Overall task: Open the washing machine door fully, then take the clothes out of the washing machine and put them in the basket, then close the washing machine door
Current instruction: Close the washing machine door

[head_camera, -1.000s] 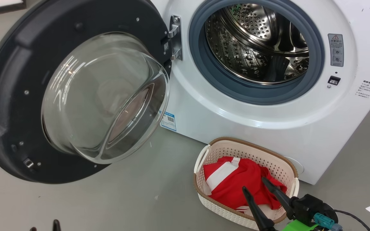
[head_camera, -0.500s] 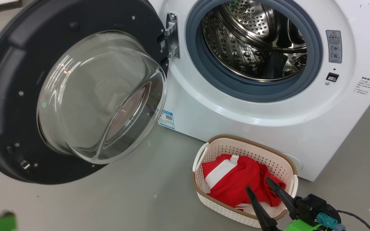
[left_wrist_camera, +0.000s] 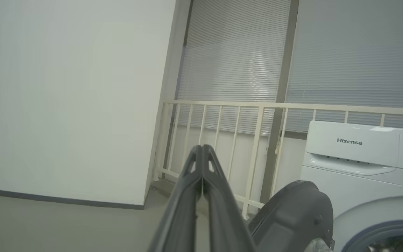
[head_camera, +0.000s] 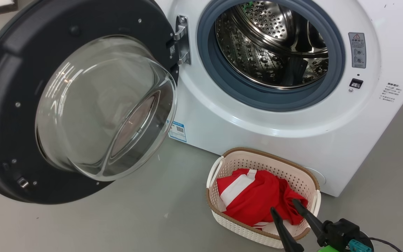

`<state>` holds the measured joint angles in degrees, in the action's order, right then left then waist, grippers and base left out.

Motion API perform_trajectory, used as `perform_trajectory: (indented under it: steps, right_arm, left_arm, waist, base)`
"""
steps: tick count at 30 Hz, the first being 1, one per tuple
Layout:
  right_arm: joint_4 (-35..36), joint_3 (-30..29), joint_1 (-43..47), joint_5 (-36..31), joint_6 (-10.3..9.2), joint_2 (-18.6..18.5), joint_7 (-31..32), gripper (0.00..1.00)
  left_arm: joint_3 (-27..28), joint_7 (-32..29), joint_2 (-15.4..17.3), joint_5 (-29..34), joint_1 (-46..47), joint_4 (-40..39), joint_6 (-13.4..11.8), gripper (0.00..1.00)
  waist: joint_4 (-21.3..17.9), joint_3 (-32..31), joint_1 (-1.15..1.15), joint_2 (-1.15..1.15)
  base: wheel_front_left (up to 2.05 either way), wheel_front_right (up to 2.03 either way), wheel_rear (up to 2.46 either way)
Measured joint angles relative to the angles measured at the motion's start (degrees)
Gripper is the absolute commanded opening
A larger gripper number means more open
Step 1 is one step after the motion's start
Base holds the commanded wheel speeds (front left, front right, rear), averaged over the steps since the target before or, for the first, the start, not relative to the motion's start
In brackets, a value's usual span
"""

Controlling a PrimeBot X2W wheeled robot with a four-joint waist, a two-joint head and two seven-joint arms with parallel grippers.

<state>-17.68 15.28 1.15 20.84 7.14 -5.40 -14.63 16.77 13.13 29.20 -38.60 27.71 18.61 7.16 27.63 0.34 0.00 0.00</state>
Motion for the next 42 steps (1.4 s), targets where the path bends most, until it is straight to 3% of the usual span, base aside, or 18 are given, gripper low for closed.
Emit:
perform_trajectory:
  steps: [3,9,13,19,30,42]
  right_arm:
    - [0.31,-0.36,0.09,-0.25,0.00,0.29,0.00,1.00]
    - [0.76,-0.70,0.69,-0.84,0.00,0.54,0.00,1.00]
    - [0.87,-0.78,0.68,-0.94,0.00,0.51,0.00,1.00]
    - [1.00,-1.08,0.63,-1.27,0.00,0.10,0.00,1.00]
    - [1.01,-1.22,0.33,-1.44,0.00,-0.04,0.00,1.00]
    - [1.12,-2.22,0.38,-1.43,0.00,0.21,0.00,1.00]
  left_arm:
    - [-3.55,-4.54,3.74,-5.39,3.92,7.56,0.00,0.00]
    - [-7.09,-18.14,5.80,-18.63,11.00,20.73,0.00,0.00]
    - [-8.36,-26.74,7.55,-24.86,13.65,26.26,0.00,0.00]
    - [-10.77,-38.01,7.58,-31.21,14.90,30.03,0.00,0.00]
    - [-13.30,-47.76,8.01,-36.61,13.75,28.80,-0.04,0.00]
    - [-15.43,-58.09,9.24,-44.73,6.25,14.26,-0.08,0.00]
  waist:
    - [-0.14,0.12,0.00,0.00]
    - [-0.32,1.17,0.00,0.00]
    - [-0.74,2.21,0.00,0.00]
    - [-1.06,3.76,0.00,0.00]
    - [-1.68,4.79,0.00,0.00]
    - [-2.32,3.35,0.00,0.00]
  base:
    - [0.00,0.00,0.00]
    - [0.00,0.00,0.00]
    - [0.00,0.00,0.00]
    - [0.00,0.00,0.00]
    - [0.00,0.00,0.00]
    - [0.00,0.00,0.00]
